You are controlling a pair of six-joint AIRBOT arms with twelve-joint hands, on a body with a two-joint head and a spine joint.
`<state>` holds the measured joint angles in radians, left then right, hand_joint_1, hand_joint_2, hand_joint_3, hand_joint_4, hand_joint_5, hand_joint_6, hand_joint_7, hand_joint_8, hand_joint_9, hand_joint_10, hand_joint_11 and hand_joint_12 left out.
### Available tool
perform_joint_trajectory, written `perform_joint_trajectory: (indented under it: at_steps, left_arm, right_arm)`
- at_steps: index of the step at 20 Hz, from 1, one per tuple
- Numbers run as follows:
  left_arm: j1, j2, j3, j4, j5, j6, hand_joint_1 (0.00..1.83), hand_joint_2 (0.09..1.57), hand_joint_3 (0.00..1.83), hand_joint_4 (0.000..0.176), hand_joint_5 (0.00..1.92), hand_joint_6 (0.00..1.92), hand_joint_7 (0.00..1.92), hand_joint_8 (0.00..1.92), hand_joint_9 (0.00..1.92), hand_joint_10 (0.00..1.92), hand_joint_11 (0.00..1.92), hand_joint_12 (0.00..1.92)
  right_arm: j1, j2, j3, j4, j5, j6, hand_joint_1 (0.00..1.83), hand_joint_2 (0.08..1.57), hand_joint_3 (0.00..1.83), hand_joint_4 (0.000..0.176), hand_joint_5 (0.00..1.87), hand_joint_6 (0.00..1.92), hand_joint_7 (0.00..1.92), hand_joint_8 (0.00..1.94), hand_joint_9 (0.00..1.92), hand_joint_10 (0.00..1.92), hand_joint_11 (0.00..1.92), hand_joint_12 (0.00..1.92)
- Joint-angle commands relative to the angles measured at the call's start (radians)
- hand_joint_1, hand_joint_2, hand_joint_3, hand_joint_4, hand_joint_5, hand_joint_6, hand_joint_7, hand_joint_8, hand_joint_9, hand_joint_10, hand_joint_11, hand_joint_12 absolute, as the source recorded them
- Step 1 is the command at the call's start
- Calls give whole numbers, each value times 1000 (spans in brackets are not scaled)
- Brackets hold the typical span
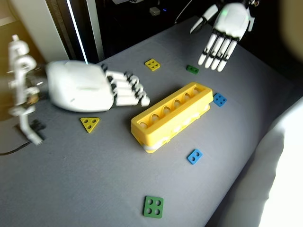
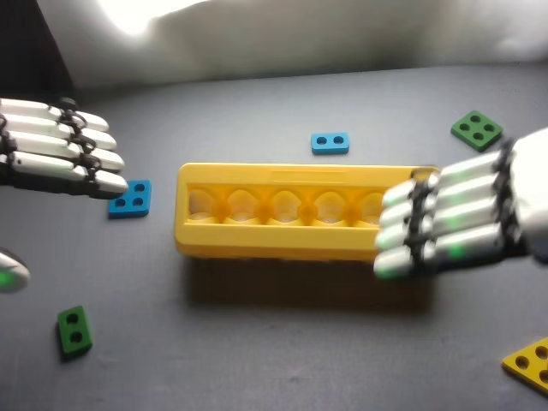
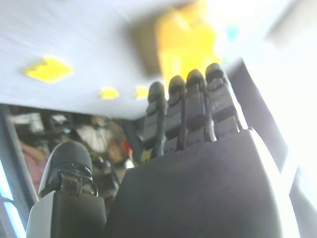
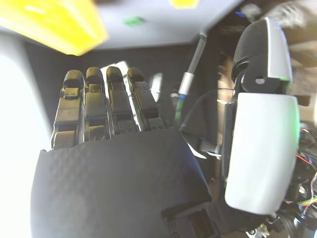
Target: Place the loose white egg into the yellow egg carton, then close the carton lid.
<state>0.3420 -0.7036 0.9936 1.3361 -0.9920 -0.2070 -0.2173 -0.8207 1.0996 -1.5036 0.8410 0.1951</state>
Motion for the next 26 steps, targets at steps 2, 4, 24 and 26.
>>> perform_joint_trajectory:
  at_steps: [2, 4, 24, 26]
  left_arm:
    - [11, 24, 10, -45, -64, -2, 0, 1193, 0, 0, 176, 7, 97, 4, 33, 5, 0, 0]
    - [6, 27, -14, -46, -34, 20, 0, 1199, 3, 0, 175, 5, 102, 5, 32, 5, 0, 0]
    - [9, 26, -134, -86, 93, 139, 0, 1231, 9, 0, 228, 2, 173, 2, 106, 3, 41, 55]
    - [8, 23, -137, -86, 95, 139, 0, 1274, 0, 0, 288, 8, 249, 8, 185, 6, 1, 334]
  right_arm:
    - [-6, -8, 4, 69, 64, -43, 560, 876, 5, 0, 31, 2, 0, 0, 0, 0, 21, 14]
    - [-15, -4, -12, 159, 141, -161, 592, 869, 1, 0, 53, 10, 2, 0, 0, 0, 32, 23]
    - [81, 68, -69, 298, 260, -436, 547, 934, 21, 0, 71, 9, 0, 0, 0, 0, 16, 14]
    - [79, 67, -70, 304, 260, -440, 281, 1145, 30, 0, 189, 10, 130, 25, 102, 2, 4, 299]
